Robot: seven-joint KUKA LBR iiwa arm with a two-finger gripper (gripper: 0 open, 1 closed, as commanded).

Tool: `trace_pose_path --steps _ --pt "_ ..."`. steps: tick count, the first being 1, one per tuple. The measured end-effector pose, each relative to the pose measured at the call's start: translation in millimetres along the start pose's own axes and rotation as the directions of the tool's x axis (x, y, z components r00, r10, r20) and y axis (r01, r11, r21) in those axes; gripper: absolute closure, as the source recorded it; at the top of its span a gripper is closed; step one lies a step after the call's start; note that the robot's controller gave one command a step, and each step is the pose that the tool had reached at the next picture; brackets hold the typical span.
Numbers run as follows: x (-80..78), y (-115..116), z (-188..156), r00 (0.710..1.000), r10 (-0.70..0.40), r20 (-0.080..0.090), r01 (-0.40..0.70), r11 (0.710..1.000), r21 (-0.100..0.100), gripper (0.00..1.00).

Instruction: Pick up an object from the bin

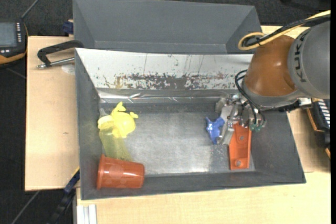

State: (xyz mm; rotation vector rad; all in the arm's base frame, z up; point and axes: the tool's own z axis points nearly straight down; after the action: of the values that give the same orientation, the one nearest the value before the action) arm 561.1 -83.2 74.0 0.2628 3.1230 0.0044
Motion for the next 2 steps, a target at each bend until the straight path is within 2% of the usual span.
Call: trace_pose_path --steps 1,2 --pt "28.5 -20.6 1.9 0.944 -0.33 -0.003 0.33 0.944 -0.006 1.0" --pt "28.5 -20.5 2.0 0.944 -0.33 -0.003 0.33 0.944 -0.006 1.0"
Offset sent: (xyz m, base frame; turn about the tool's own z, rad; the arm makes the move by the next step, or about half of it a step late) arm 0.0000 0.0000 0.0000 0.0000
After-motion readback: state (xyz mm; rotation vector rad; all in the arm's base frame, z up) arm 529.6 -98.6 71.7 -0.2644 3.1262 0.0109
